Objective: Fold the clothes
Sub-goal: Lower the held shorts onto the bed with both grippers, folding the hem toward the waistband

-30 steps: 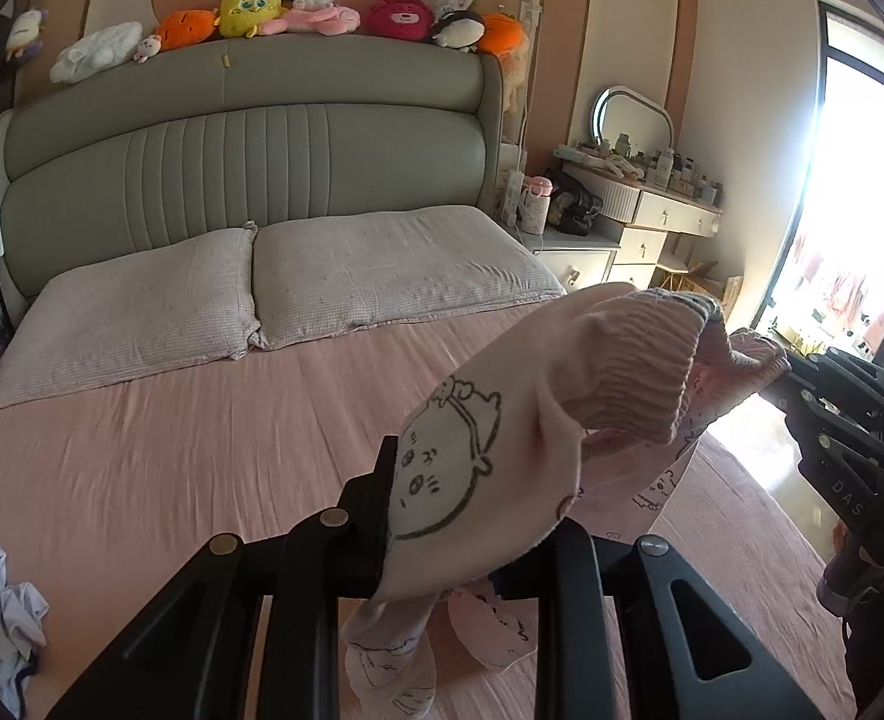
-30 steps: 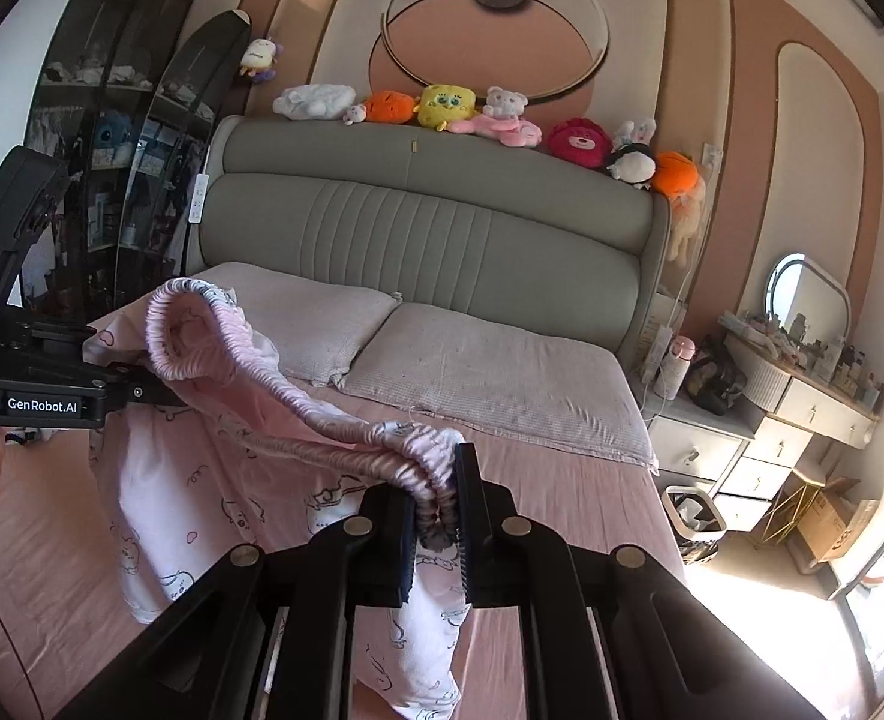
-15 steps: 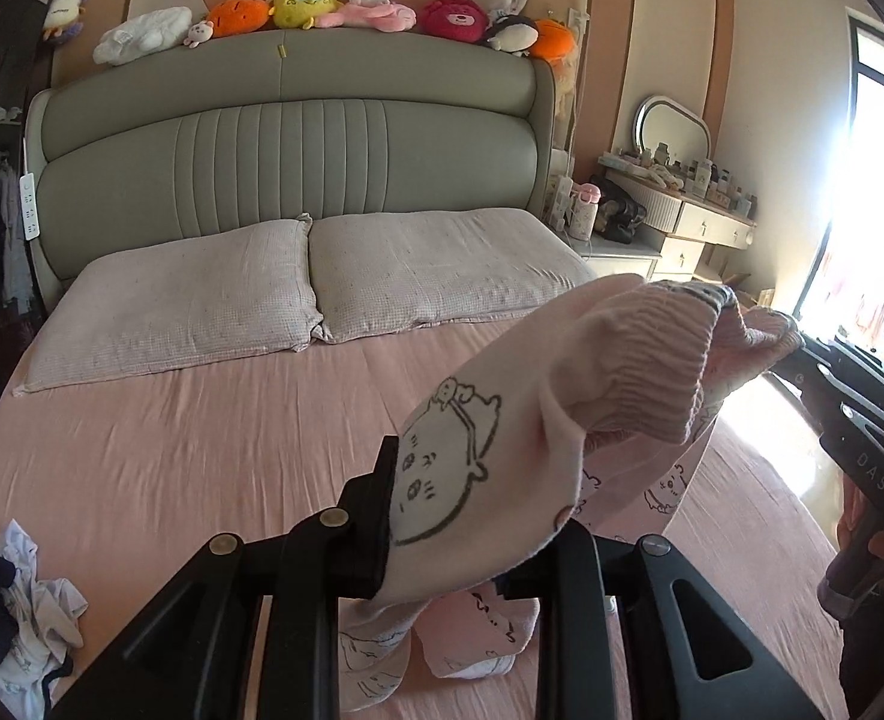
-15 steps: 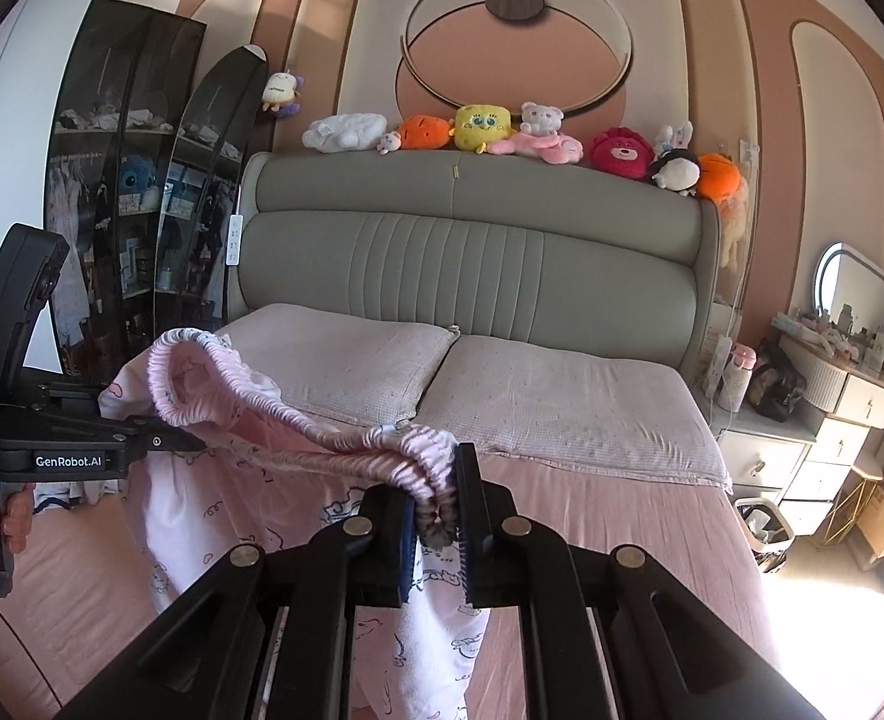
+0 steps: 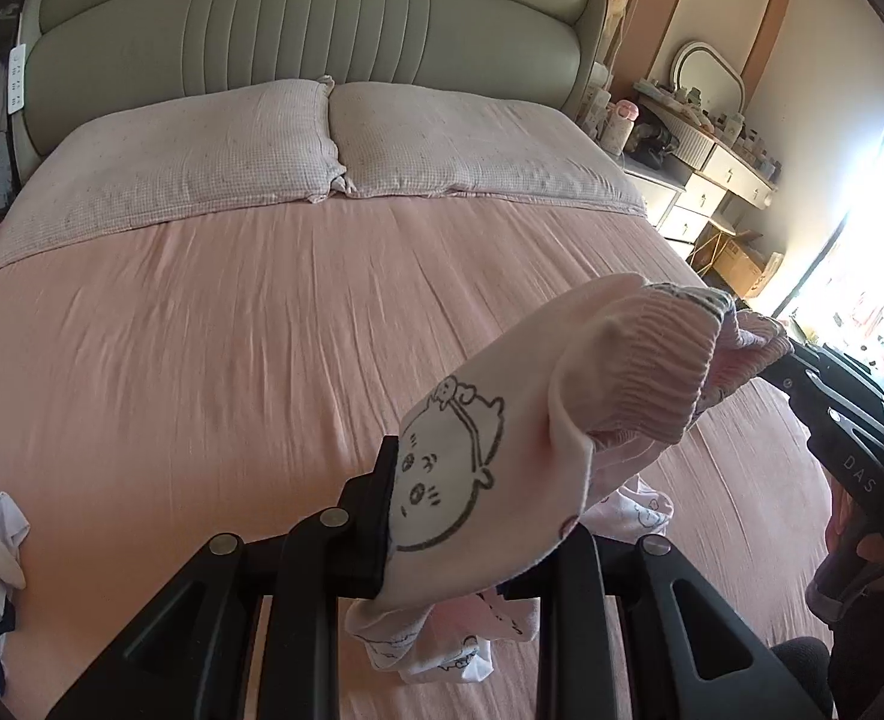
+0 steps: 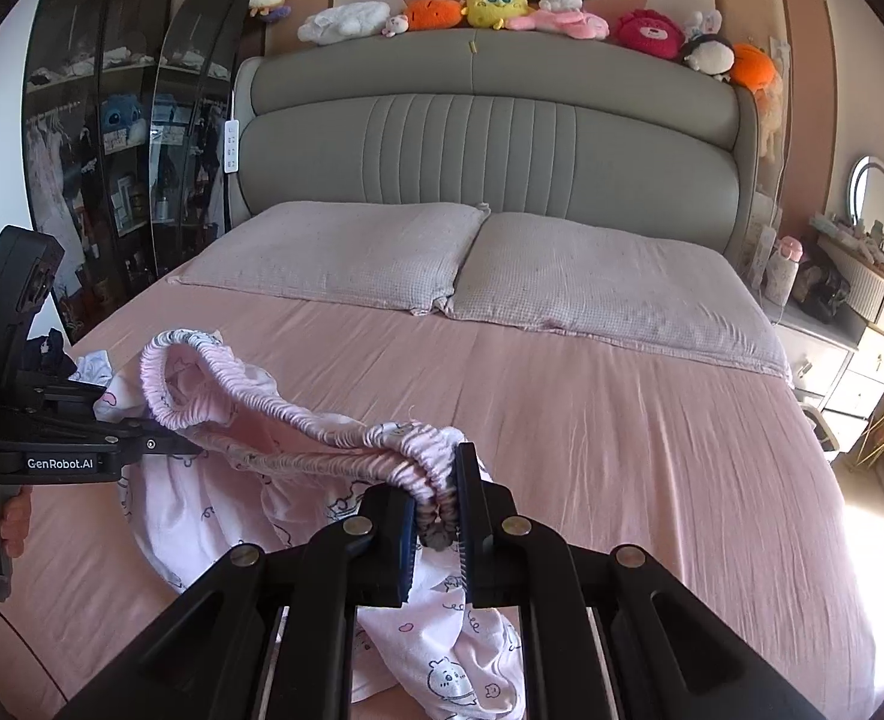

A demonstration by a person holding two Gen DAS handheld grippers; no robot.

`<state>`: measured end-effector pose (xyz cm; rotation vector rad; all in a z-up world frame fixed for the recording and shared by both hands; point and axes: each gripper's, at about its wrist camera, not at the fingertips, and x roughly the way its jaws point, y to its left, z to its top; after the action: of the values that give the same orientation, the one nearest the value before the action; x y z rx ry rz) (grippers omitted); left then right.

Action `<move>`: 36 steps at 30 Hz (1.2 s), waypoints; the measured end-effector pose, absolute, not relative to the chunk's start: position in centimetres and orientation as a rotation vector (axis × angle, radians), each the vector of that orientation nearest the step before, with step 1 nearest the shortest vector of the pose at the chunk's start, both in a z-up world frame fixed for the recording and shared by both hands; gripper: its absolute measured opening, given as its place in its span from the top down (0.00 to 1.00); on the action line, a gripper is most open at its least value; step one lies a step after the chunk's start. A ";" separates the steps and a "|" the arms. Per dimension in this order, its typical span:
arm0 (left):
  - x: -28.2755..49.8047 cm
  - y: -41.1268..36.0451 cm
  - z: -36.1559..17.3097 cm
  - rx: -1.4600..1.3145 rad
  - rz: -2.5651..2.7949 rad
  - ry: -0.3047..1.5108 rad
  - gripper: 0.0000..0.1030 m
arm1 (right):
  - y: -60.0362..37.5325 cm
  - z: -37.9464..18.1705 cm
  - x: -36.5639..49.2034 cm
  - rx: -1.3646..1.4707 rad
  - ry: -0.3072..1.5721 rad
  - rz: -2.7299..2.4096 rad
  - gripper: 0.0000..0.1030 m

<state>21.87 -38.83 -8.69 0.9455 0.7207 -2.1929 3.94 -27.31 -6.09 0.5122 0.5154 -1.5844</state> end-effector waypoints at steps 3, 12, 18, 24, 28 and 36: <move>21.8 -38.6 -11.0 1.020 -2.181 0.760 0.79 | -27.4 -8.0 3.7 0.581 0.498 -1.582 0.92; 22.3 -36.5 -16.4 1.178 -2.110 0.877 0.79 | -27.3 -13.6 4.4 0.690 0.573 -1.545 0.92; 23.3 -36.3 -16.6 1.142 -2.081 0.906 0.79 | -26.9 -15.6 4.2 0.730 0.576 -1.517 0.92; 23.5 -35.9 -15.9 1.125 -2.074 0.876 0.79 | -27.0 -16.5 4.3 0.742 0.578 -1.516 0.92; 23.6 -35.2 -15.0 1.126 -2.062 0.783 0.70 | -26.8 -15.8 4.4 0.729 0.539 -1.507 0.92; 24.9 -34.9 -13.4 1.042 -2.080 0.752 0.13 | -26.7 -14.9 4.9 0.701 0.517 -1.493 0.92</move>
<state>24.87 -34.91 -13.45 1.0423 0.7523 -2.0803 4.89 -26.72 -14.89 0.7009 0.5169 -1.4929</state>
